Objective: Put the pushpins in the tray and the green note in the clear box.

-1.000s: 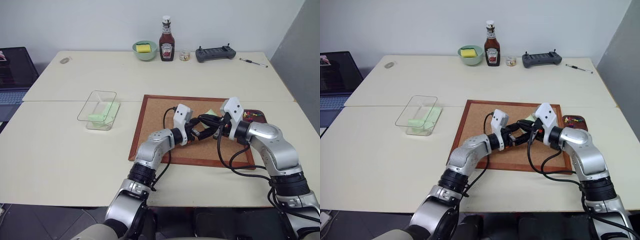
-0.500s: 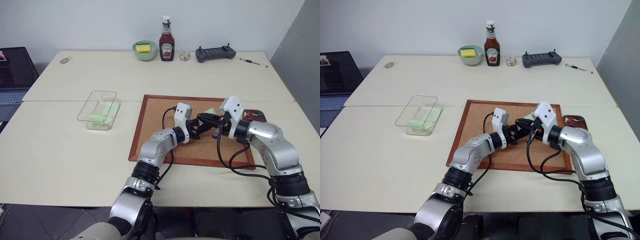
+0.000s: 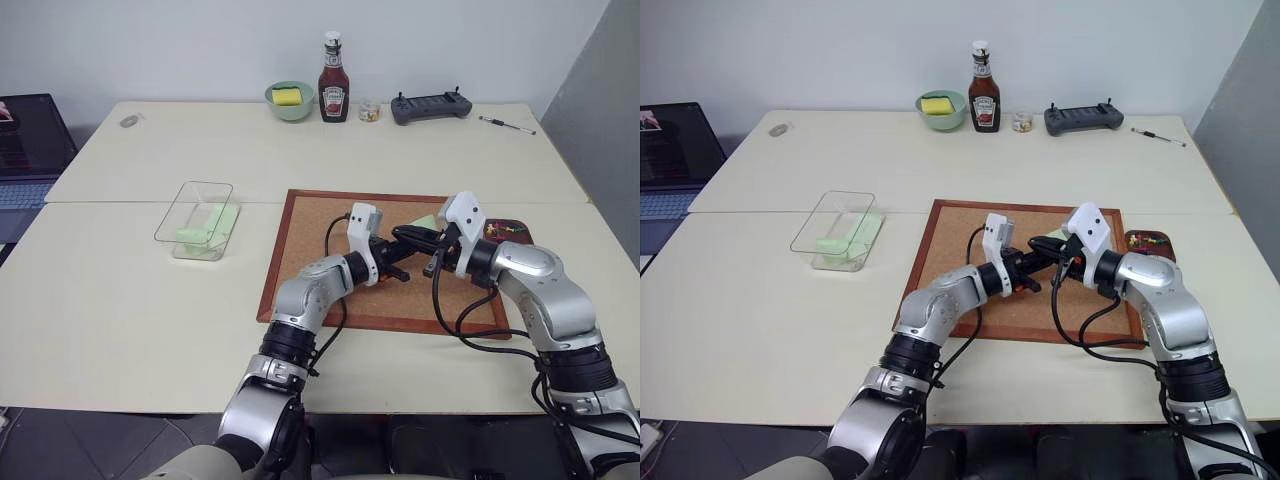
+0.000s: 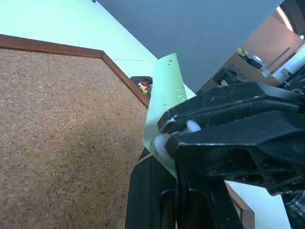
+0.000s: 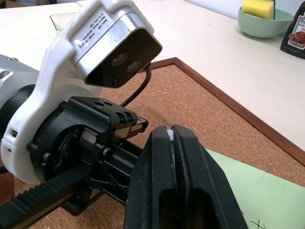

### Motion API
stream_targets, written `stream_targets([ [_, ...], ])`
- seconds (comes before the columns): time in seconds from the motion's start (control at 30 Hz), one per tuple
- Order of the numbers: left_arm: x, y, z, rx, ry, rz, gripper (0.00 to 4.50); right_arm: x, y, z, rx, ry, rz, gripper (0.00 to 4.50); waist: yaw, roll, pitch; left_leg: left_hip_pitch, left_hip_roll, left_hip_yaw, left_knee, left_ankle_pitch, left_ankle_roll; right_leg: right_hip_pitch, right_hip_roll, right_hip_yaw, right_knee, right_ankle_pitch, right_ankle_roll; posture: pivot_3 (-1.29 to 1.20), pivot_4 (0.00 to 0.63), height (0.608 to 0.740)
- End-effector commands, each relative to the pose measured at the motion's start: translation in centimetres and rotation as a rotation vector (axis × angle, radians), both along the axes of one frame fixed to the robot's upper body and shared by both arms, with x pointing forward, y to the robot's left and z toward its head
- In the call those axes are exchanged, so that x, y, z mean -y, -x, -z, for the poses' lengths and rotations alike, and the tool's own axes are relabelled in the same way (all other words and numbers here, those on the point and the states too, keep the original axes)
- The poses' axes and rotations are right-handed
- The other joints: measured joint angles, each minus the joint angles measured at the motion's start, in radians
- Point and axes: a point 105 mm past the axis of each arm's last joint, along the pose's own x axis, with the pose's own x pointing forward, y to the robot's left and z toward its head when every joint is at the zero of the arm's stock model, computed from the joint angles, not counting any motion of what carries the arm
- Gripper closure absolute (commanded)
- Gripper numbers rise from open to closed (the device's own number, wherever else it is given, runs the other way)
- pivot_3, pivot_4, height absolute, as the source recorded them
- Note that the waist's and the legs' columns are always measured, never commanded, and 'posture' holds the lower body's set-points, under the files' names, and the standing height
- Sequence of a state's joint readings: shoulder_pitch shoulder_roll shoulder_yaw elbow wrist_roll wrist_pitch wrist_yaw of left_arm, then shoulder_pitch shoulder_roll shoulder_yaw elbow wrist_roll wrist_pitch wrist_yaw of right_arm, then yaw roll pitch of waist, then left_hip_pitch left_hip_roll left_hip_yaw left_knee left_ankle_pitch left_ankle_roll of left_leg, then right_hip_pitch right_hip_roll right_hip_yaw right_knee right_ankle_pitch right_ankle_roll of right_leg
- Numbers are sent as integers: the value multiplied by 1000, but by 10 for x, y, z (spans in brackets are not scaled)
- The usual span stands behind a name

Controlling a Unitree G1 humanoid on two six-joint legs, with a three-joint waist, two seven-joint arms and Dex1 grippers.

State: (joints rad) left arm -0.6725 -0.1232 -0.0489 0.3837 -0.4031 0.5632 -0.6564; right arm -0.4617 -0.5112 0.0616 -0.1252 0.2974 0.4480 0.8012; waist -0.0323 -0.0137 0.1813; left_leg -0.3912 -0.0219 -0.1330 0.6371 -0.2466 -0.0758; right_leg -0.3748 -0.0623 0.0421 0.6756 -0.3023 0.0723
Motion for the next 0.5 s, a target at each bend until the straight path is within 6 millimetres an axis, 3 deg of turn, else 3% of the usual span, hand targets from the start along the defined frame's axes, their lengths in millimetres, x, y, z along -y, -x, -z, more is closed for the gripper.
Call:
stream_targets([
  [0.03, 3, 4, -19, 51, 56, 21, 4490, -3, 0, -13, 46, -19, -7, 4500, 0, 0, 0, 0, 0, 0, 0, 0, 0, 0, 0, 0, 0, 0, 0, 0, 150, 740],
  [0.5, 0, 2, -24, 41, 82, -4, 4490, 1, 4, -25, 8, -70, -23, 4500, 0, 0, 0, 0, 0, 0, 0, 0, 0, 0, 0, 0, 0, 0, 0, 0, 150, 740],
])
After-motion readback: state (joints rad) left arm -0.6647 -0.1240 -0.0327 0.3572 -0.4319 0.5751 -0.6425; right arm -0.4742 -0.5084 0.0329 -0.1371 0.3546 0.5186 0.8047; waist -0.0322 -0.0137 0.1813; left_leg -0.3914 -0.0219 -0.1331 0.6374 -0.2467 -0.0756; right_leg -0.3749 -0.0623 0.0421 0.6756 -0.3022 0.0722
